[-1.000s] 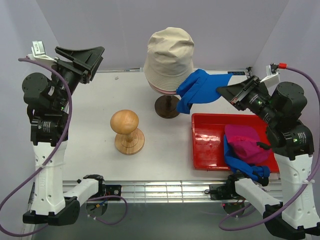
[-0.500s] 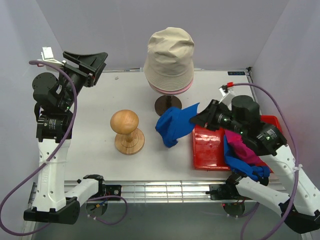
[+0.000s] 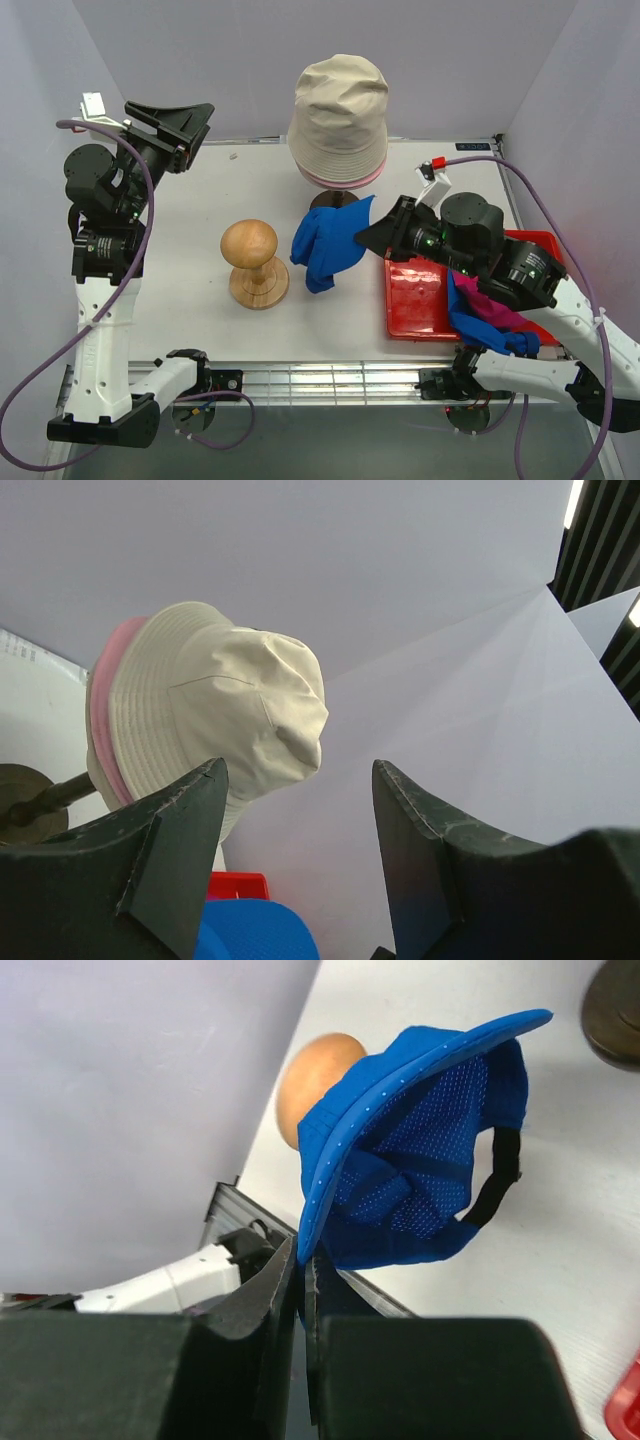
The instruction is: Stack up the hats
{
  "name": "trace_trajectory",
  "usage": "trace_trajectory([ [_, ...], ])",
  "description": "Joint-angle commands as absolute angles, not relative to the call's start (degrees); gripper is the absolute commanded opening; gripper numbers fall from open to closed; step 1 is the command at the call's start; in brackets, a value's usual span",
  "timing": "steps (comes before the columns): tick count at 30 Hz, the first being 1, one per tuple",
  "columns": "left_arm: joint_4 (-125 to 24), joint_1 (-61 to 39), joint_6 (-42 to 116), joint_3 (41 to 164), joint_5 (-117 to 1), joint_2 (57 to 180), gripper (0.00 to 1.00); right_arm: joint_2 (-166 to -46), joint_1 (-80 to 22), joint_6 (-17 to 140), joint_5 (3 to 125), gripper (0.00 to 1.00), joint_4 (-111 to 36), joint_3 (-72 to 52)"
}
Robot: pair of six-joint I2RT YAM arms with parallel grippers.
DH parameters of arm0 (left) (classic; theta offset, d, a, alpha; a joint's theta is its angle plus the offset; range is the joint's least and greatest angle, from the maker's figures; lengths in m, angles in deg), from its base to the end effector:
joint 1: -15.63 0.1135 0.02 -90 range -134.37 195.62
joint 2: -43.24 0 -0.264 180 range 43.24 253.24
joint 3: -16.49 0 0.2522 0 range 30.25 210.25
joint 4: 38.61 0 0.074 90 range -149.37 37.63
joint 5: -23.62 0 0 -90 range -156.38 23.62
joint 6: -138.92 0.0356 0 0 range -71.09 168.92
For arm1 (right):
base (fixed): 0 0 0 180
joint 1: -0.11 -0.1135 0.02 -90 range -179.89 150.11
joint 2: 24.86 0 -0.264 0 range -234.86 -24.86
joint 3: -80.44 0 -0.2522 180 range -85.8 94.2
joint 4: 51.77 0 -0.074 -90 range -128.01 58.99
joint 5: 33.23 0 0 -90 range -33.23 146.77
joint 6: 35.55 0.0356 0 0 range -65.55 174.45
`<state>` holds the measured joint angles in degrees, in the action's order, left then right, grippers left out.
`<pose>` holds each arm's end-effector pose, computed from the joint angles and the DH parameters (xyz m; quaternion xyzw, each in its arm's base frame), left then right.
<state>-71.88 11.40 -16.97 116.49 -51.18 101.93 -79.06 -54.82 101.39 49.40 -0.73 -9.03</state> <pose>0.1784 -0.0226 0.5207 -0.2474 0.6093 -0.5008 0.5627 0.1040 0.1402 0.4493 -0.0159 0.7910 0.4412 0.4236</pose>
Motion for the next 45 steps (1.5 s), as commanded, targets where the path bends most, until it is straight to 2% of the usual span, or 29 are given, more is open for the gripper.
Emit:
trace_trajectory([
  [1, -72.41, 11.49, -15.95, 119.45, -52.58, 102.21, 0.7, -82.77, -57.71, 102.53, 45.44, 0.08, -7.59, -1.97],
  [7, -72.67, 11.49, -16.04, 121.65, -54.68, 102.65, 0.7, -91.65, -62.19, 102.18, 43.42, 0.08, -9.35, 10.24],
  [16, -75.48, 11.41, -11.82, 129.29, -56.62, 104.93, 0.72, -100.35, -67.03, 101.57, 37.97, 0.08, -19.1, 15.27],
  [23, -77.59, 11.41, -8.83, 130.18, -58.64, 103.97, 0.74, -107.39, -69.14, 98.84, 35.59, 0.08, -21.66, 21.25],
  [30, -77.51, 11.41, -8.13, 127.99, -59.08, 102.91, 0.74, -104.15, -69.49, 100.24, 33.31, 0.08, -31.48, 8.79],
  [35, -76.9, 11.41, -8.39, 124.21, -58.65, 101.6, 0.74, -98.88, -69.49, 101.82, 31.73, 0.08, -40.36, -7.88],
  [45, -74.17, 11.41, -11.64, 109.37, -54.25, 96.68, 0.71, -88.42, -69.58, 107.54, 28.31, 0.08, -50.65, -30.67],
])
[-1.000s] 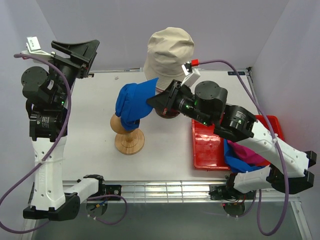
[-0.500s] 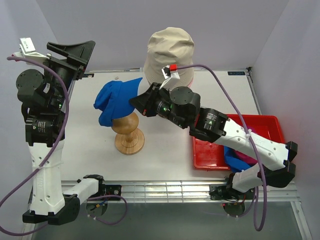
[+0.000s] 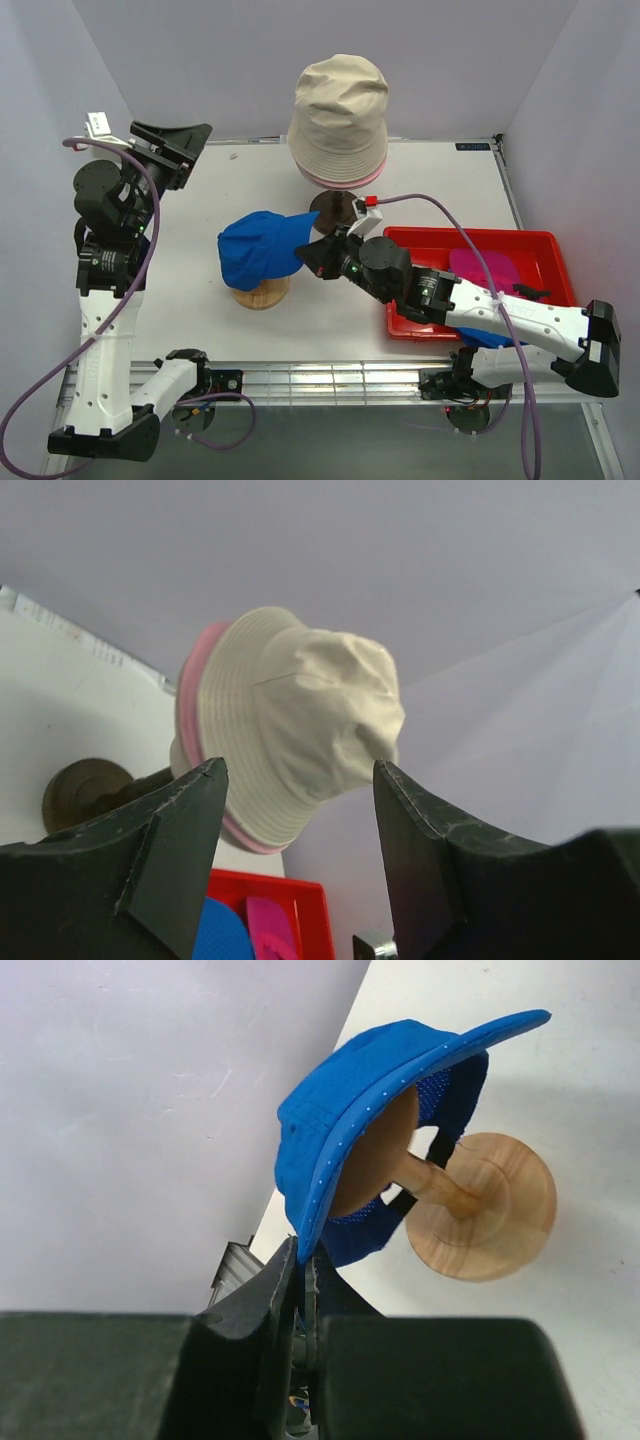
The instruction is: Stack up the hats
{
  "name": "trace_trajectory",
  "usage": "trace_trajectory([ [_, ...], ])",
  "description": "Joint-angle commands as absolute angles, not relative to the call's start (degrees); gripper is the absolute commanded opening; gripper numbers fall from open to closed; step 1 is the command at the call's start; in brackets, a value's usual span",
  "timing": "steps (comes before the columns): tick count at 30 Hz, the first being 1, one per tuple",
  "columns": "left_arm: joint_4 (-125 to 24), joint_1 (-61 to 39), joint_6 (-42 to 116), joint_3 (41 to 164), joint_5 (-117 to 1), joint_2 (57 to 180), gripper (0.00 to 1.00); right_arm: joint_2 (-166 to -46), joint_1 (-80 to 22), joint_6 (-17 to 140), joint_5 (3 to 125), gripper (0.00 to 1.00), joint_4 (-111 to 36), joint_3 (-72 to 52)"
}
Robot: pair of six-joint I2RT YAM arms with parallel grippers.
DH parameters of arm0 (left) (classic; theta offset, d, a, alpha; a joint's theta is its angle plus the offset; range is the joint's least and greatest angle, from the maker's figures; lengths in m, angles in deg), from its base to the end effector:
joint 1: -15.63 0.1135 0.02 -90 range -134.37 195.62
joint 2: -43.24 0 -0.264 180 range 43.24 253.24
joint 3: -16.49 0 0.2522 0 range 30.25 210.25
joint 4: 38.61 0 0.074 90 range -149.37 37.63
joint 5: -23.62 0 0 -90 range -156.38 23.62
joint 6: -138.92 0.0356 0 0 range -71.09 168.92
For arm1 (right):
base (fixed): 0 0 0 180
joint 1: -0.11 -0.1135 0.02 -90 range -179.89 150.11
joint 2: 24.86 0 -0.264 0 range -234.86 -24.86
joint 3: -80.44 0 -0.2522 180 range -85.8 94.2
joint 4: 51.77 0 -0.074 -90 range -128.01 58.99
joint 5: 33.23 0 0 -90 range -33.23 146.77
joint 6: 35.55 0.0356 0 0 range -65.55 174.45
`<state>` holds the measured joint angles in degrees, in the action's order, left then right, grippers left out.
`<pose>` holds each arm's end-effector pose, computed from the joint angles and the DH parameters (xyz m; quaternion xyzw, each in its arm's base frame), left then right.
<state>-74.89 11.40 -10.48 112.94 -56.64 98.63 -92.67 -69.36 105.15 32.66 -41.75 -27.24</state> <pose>0.1680 -0.0185 0.5055 -0.2570 0.6268 -0.4354 0.5928 0.1110 0.2550 0.3676 0.0205 0.7372 0.4928 0.4619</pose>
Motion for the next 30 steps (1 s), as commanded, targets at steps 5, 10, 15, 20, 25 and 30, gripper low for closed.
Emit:
trace_trajectory([
  [5, -73.64, 11.41, -12.61, 98.83, -50.74, 93.69, 0.62, -84.64, -69.58, 109.47, 25.84, 0.08, -51.89, -37.19],
  [10, -75.04, 11.41, -11.03, 93.54, -49.5, 92.46, 0.56, -82.87, -69.67, 110.88, 24.96, 0.08, -54.52, -43.86],
  [15, -75.92, 11.41, -9.09, 89.24, -47.84, 92.37, 0.49, -82.96, -70.37, 110.79, 25.75, 0.08, -57.52, -47.39],
  [20, -76.1, 11.23, -8.57, 85.8, -46.34, 91.4, 0.43, -83.75, -71.08, 110.71, 25.92, 0.08, -59.36, -49.67],
  [25, -76.63, 10.88, -9.0, 82.2, -44.5, 89.82, 0.37, -83.84, -71.43, 110.18, 26.19, 0.08, -59.63, -50.64],
  [30, -76.8, 10.44, -9.01, 80.88, -42.83, 89.64, 0.32, -83.92, -71.6, 110.26, 26.89, 0.09, -60.24, -52.66],
])
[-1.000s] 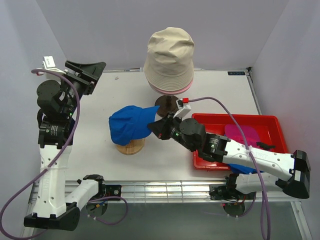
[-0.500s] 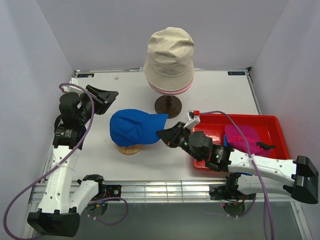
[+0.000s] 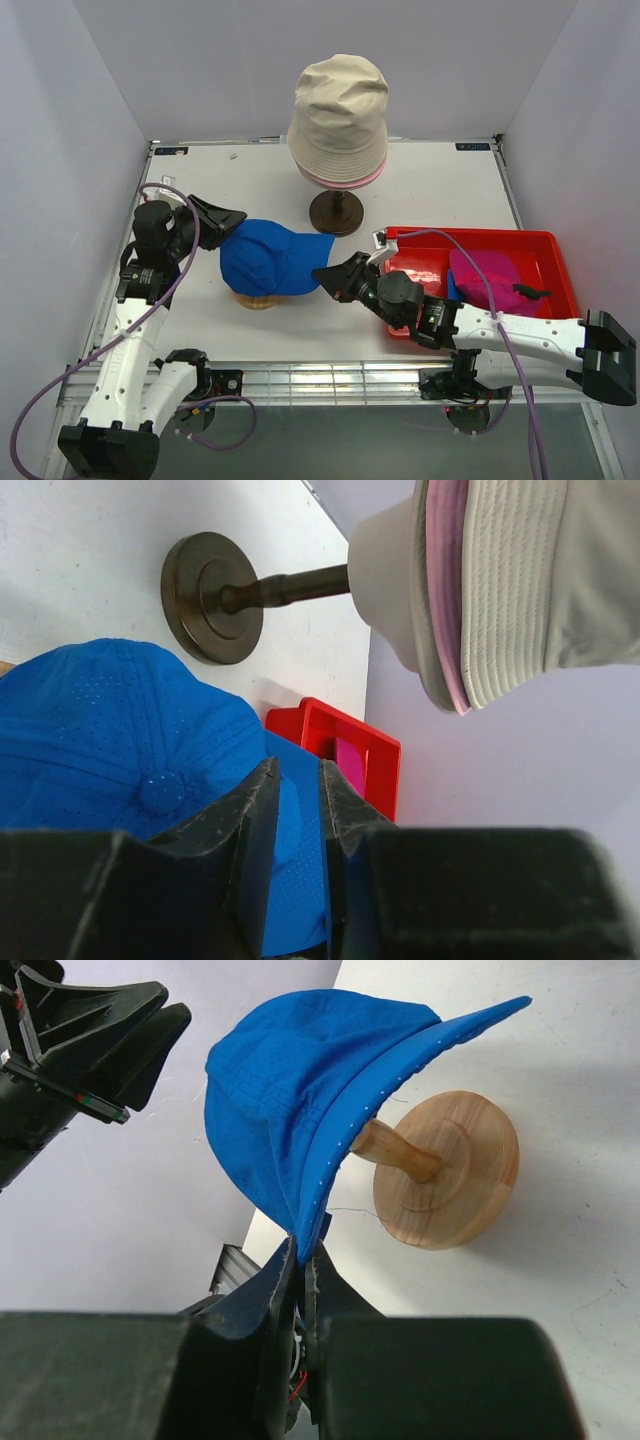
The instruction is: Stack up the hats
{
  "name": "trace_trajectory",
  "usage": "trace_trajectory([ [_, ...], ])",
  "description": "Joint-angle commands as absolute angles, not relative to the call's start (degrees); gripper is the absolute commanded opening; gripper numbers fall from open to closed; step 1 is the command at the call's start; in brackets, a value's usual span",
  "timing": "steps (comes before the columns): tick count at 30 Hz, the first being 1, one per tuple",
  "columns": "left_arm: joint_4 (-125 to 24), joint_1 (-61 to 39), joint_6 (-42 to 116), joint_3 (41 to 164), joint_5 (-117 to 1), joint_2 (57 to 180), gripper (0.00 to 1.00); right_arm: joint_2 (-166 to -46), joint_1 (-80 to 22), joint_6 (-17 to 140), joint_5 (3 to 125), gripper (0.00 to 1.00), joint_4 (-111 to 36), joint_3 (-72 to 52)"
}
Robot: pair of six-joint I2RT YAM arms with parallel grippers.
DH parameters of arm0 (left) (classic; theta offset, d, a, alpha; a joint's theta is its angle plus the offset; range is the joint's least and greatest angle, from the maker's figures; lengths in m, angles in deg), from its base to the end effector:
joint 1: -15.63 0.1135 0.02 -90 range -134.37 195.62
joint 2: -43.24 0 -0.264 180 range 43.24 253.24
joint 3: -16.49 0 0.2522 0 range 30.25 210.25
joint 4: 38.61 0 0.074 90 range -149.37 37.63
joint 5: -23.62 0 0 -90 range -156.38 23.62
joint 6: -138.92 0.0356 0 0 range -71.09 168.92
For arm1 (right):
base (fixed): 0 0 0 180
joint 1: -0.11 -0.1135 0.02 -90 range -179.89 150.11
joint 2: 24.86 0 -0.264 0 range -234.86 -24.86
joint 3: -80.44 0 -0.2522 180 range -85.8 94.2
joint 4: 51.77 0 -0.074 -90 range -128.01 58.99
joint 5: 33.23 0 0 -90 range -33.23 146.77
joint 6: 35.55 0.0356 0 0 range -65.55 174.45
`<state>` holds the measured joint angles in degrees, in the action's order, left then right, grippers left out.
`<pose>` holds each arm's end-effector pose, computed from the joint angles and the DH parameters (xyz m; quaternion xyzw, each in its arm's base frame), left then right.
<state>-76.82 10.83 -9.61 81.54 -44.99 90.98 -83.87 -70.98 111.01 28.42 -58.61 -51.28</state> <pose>0.1816 -0.0283 0.3457 -0.2718 0.7695 -0.4226 0.3941 0.0928 0.2187 0.2857 0.0763 0.7239 0.5151 0.4526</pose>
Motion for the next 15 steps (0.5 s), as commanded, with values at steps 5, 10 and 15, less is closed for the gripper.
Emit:
trace_trajectory([
  [5, -77.15, 10.35, -8.3, 79.73, -42.12, 89.64, 0.31, -83.66, -71.69, 110.44, 27.51, 0.11, -60.94, -55.12],
  [10, -77.24, 10.35, -7.78, 78.77, -41.86, 90.17, 0.29, -83.57, -71.78, 110.97, 27.68, 0.14, -60.86, -56.36],
  [15, -77.68, 10.26, -6.81, 78.76, -42.38, 90.78, 0.28, -83.84, -72.22, 111.14, 27.77, 0.17, -60.77, -56.97],
])
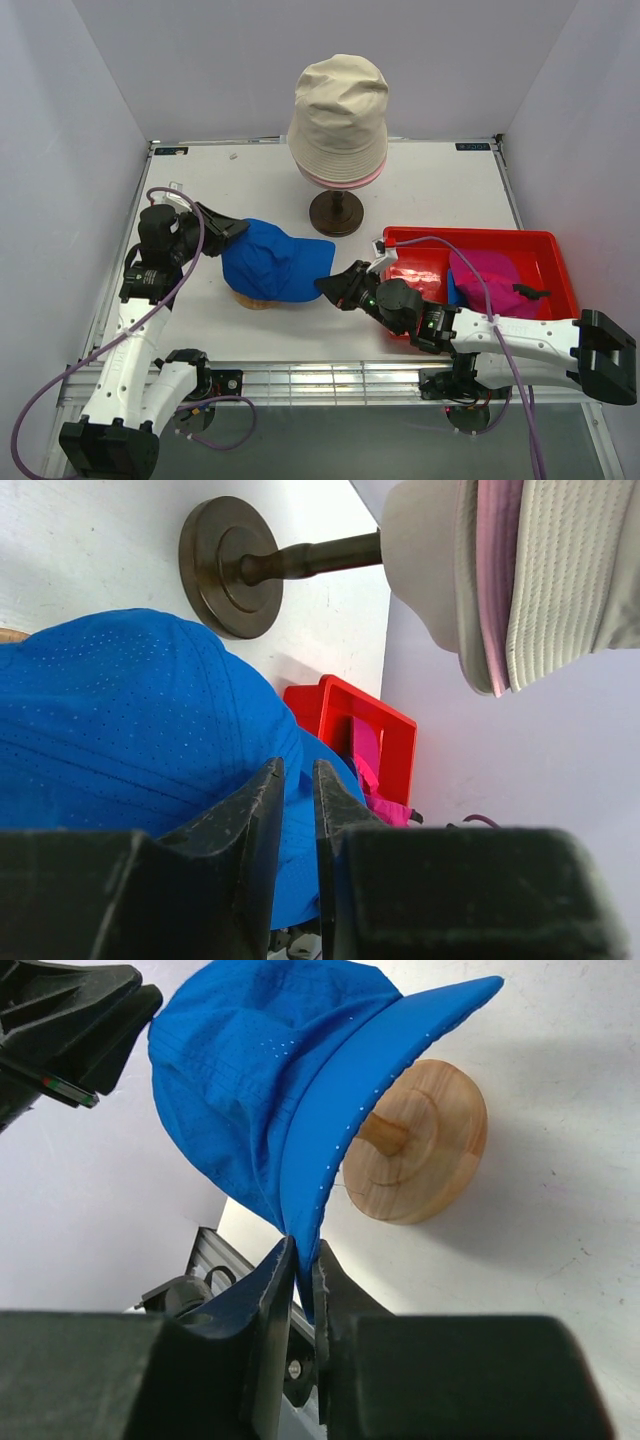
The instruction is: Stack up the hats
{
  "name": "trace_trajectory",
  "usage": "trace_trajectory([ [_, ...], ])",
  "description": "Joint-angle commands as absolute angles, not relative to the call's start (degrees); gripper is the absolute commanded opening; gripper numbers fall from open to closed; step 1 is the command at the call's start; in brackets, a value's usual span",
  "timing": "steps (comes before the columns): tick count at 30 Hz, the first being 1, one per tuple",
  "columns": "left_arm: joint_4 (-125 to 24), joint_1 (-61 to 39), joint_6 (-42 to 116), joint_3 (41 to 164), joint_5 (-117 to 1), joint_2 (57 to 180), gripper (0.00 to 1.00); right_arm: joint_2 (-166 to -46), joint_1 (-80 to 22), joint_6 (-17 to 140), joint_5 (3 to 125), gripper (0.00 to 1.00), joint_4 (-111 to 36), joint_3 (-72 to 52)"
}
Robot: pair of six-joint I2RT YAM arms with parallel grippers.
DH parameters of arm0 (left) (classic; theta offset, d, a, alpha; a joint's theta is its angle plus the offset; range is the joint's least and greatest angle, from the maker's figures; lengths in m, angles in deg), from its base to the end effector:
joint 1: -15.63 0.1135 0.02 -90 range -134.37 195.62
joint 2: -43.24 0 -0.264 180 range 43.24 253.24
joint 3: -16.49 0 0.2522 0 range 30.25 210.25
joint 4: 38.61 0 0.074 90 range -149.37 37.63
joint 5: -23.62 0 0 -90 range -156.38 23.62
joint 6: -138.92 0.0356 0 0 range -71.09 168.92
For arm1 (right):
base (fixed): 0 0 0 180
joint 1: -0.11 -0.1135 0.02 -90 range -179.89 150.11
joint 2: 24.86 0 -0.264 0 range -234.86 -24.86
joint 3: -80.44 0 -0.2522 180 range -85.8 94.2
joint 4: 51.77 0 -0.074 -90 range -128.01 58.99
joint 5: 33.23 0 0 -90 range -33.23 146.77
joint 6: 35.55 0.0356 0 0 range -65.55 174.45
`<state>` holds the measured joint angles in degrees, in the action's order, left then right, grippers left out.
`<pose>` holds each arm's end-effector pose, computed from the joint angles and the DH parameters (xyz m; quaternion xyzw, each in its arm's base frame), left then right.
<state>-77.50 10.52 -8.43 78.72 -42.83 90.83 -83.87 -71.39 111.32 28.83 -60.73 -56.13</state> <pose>0.1812 -0.0305 0.3284 -0.2625 0.7870 -0.4221 0.3655 0.0894 0.2145 0.2599 0.0670 0.7392 0.5025 0.4433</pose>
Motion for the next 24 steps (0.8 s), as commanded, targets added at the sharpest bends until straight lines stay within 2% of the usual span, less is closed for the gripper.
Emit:
trace_trajectory([
  [1, -77.77, 10.26, -6.63, 79.03, -42.47, 90.96, 0.28, -83.84, -72.39, 111.14, 27.68, 0.18, -60.68, -57.15],
  [12, -77.77, 10.26, -5.58, 79.73, -41.95, 92.28, 0.28, -83.66, -72.57, 112.72, 27.07, 0.33, -52.78, -55.66],
  [20, -78.12, 10.26, -4.52, 80.96, -41.86, 92.72, 0.28, -83.93, -72.57, 114.4, 26.98, 0.52, -39.79, -50.92],
  [24, -78.04, 10.26, -4.52, 81.05, -41.77, 92.63, 0.28, -82.52, -72.57, 114.75, 26.72, 0.55, -32.48, -48.54],
])
